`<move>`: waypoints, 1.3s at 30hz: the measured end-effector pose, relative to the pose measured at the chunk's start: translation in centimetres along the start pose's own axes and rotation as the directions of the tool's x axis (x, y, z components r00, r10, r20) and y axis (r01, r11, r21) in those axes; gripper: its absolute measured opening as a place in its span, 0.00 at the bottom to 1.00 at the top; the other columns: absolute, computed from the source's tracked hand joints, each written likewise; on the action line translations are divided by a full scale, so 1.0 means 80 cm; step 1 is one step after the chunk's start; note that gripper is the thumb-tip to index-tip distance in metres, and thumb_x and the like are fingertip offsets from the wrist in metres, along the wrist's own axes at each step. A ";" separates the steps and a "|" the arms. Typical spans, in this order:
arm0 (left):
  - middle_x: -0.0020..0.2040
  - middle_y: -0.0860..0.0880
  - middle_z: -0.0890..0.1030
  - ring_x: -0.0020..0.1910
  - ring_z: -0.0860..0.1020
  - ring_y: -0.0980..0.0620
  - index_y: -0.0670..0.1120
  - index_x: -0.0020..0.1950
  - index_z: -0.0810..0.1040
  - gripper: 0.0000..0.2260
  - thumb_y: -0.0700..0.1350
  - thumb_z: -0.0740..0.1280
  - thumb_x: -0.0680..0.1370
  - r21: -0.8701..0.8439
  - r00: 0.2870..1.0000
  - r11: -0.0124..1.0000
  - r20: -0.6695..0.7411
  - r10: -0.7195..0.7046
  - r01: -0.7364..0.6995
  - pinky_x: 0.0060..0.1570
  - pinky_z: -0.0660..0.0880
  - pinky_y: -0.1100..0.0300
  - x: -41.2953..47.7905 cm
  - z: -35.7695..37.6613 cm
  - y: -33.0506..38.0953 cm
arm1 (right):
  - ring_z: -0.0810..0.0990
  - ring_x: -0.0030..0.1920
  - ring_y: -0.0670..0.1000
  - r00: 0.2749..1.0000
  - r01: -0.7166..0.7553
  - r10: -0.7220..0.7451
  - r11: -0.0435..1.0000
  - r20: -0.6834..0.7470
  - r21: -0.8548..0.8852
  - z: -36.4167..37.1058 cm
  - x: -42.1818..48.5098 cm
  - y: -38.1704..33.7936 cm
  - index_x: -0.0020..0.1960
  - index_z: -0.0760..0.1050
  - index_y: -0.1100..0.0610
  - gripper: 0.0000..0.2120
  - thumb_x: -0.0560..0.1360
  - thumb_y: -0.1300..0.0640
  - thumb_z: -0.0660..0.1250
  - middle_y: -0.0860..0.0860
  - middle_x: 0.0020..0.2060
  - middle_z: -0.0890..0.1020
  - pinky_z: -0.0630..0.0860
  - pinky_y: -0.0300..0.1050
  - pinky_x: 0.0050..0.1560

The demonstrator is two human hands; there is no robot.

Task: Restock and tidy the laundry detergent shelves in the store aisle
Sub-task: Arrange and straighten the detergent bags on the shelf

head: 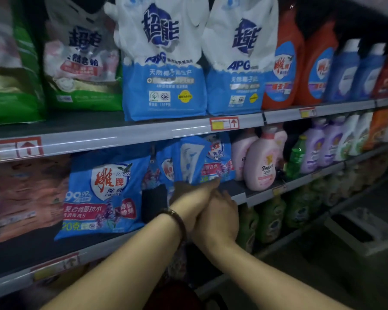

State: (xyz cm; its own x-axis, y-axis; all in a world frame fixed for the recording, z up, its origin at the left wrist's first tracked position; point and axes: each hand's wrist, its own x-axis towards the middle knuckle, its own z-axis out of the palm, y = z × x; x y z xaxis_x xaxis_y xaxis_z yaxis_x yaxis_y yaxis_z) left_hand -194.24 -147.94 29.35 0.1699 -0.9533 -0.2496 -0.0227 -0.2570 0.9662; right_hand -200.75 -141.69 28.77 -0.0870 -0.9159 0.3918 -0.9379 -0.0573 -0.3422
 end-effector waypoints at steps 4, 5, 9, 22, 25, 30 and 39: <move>0.53 0.37 0.86 0.52 0.86 0.38 0.42 0.60 0.80 0.23 0.61 0.62 0.83 0.063 0.995 0.993 0.013 -0.096 0.095 0.58 0.82 0.41 -0.010 -0.020 -0.022 | 0.80 0.55 0.57 0.997 0.072 -0.071 0.993 0.017 -0.095 -0.012 -0.032 0.005 0.54 0.81 0.48 0.15 0.70 0.43 0.74 0.48 0.51 0.82 0.76 0.53 0.51; 0.53 0.38 0.85 0.51 0.86 0.39 0.42 0.61 0.80 0.21 0.59 0.60 0.84 0.053 0.994 0.993 0.025 -0.110 0.109 0.58 0.82 0.41 -0.013 -0.022 -0.032 | 0.79 0.56 0.57 0.995 0.082 -0.077 0.991 0.059 -0.101 -0.008 -0.038 0.010 0.56 0.81 0.48 0.16 0.71 0.43 0.73 0.48 0.53 0.81 0.76 0.53 0.51; 0.55 0.41 0.86 0.53 0.85 0.40 0.42 0.61 0.82 0.21 0.59 0.63 0.84 0.098 0.995 0.992 0.055 -0.082 0.077 0.60 0.81 0.41 -0.012 -0.033 -0.066 | 0.82 0.58 0.56 0.878 -0.104 -0.003 0.975 0.478 0.197 -0.013 -0.052 0.038 0.59 0.79 0.50 0.20 0.69 0.45 0.68 0.51 0.57 0.83 0.81 0.51 0.58; 0.61 0.39 0.85 0.59 0.85 0.36 0.47 0.70 0.78 0.18 0.54 0.66 0.83 -0.206 0.915 0.961 0.393 -0.090 0.183 0.63 0.78 0.34 -0.018 -0.061 -0.057 | 0.84 0.61 0.66 0.514 -0.789 0.174 -0.290 0.840 0.542 0.038 -0.075 0.129 0.61 0.83 0.62 0.32 0.66 0.41 0.78 0.65 0.57 0.86 0.81 0.58 0.54; 0.58 0.39 0.86 0.57 0.86 0.37 0.47 0.66 0.80 0.16 0.53 0.68 0.83 -0.236 0.909 0.953 0.408 -0.079 0.189 0.61 0.80 0.37 -0.004 -0.048 -0.054 | 0.85 0.57 0.62 0.584 -0.690 0.214 -0.377 0.783 0.618 0.047 -0.064 0.131 0.60 0.83 0.61 0.27 0.69 0.44 0.78 0.61 0.53 0.88 0.80 0.57 0.55; 0.58 0.39 0.87 0.57 0.86 0.37 0.46 0.68 0.78 0.18 0.55 0.65 0.83 -0.247 0.932 0.958 0.359 -0.053 0.149 0.64 0.77 0.33 0.039 -0.015 -0.050 | 0.85 0.60 0.63 0.640 -0.612 0.211 -0.441 0.739 0.656 0.069 -0.027 0.148 0.66 0.80 0.60 0.24 0.72 0.52 0.78 0.61 0.56 0.87 0.78 0.63 0.67; 0.60 0.41 0.86 0.57 0.86 0.40 0.46 0.72 0.76 0.20 0.56 0.64 0.84 -0.197 0.956 0.980 0.282 0.076 -0.020 0.53 0.84 0.43 0.170 0.038 -0.025 | 0.87 0.57 0.59 0.739 -0.457 0.372 -0.336 0.562 0.823 0.133 0.084 0.177 0.68 0.76 0.50 0.21 0.77 0.57 0.77 0.53 0.58 0.88 0.85 0.59 0.53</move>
State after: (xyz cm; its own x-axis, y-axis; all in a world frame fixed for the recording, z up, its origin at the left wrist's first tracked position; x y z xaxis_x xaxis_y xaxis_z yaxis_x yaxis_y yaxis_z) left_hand -194.90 -160.85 23.84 -0.1174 -0.9759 -0.1837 0.1688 -0.2019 0.9647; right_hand -211.02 -152.89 17.47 -0.2242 -0.9213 -0.3176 0.6319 0.1107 -0.7671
